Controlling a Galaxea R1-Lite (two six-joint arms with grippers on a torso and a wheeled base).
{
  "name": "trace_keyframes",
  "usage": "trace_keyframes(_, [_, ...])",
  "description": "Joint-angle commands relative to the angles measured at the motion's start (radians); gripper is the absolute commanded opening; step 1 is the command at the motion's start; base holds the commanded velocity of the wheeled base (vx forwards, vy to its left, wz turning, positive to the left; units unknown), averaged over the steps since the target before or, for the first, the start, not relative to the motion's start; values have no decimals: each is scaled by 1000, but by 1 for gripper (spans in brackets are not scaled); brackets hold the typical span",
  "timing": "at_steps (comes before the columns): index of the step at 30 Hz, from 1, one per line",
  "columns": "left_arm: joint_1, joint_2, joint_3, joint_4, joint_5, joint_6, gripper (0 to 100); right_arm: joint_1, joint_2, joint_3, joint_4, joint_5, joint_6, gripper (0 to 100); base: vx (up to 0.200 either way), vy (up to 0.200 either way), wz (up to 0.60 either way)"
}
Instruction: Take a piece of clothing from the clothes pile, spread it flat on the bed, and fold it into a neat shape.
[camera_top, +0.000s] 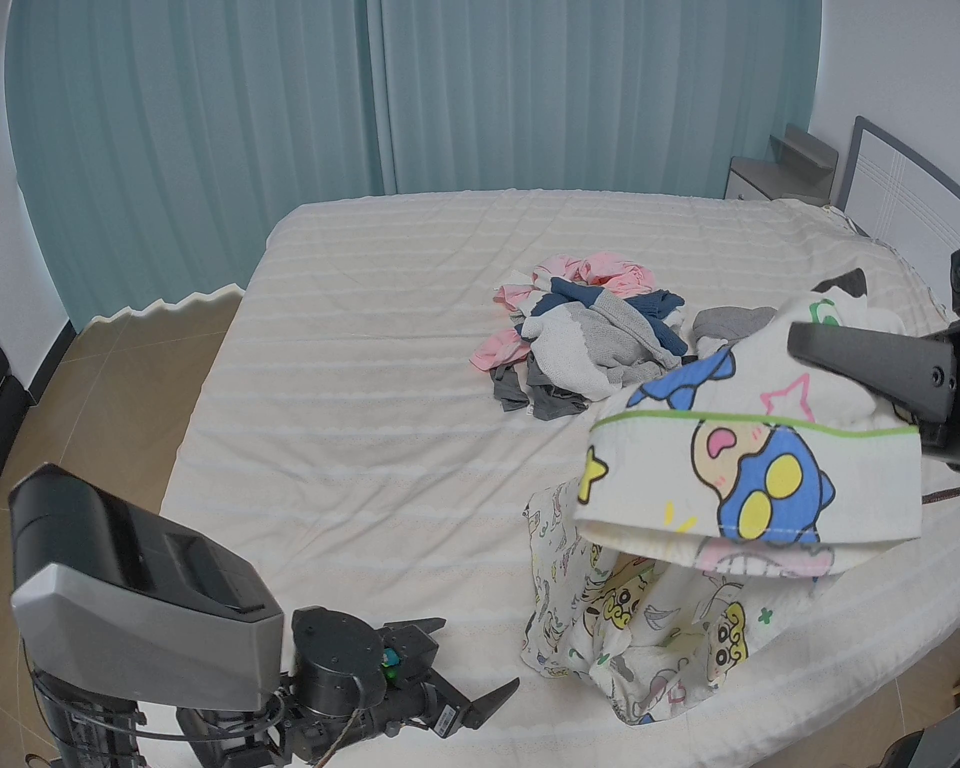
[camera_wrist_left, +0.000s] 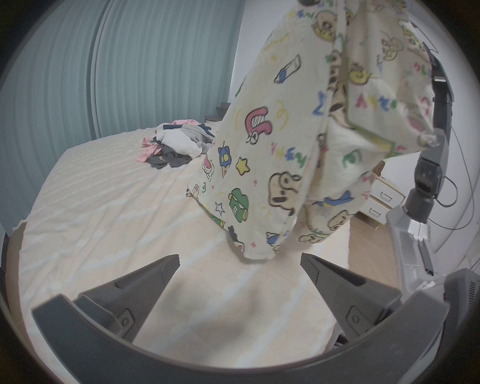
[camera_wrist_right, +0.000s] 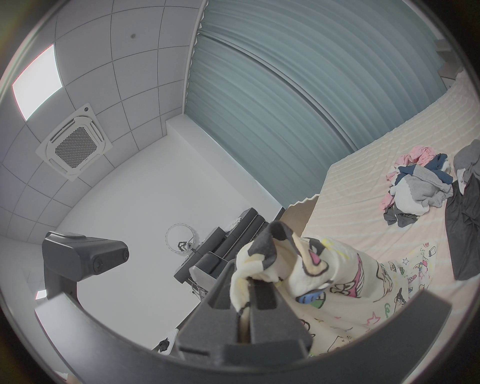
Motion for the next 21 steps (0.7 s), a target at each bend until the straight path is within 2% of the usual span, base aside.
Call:
trace_keyframes(1, [-6, 91, -106, -19, 14, -9, 100, 0, -15, 0, -1, 1, 0, 0, 0, 0, 0])
trace_keyframes(6, [-24, 126, -188, -19, 40, -23, 100, 0, -15, 0, -1, -1, 0, 0, 0, 0, 0])
trace_keyframes(10, [-26, 126, -208, -19, 45, -85, 100, -3, -15, 0, -1, -1, 0, 0, 0, 0, 0])
trace_keyframes(12, [-27, 138, -268, -19, 43, -184, 100, -6, -15, 0, -1, -1, 0, 0, 0, 0, 0])
trace_keyframes(16, [-32, 172, -322, -19, 49, -205, 100, -9, -15, 2, -1, -3, 0, 0, 0, 0, 0])
trace_keyframes(21, [-61, 167, -250, -19, 46, -220, 100, -38, -15, 2, -1, 1, 0, 0, 0, 0, 0])
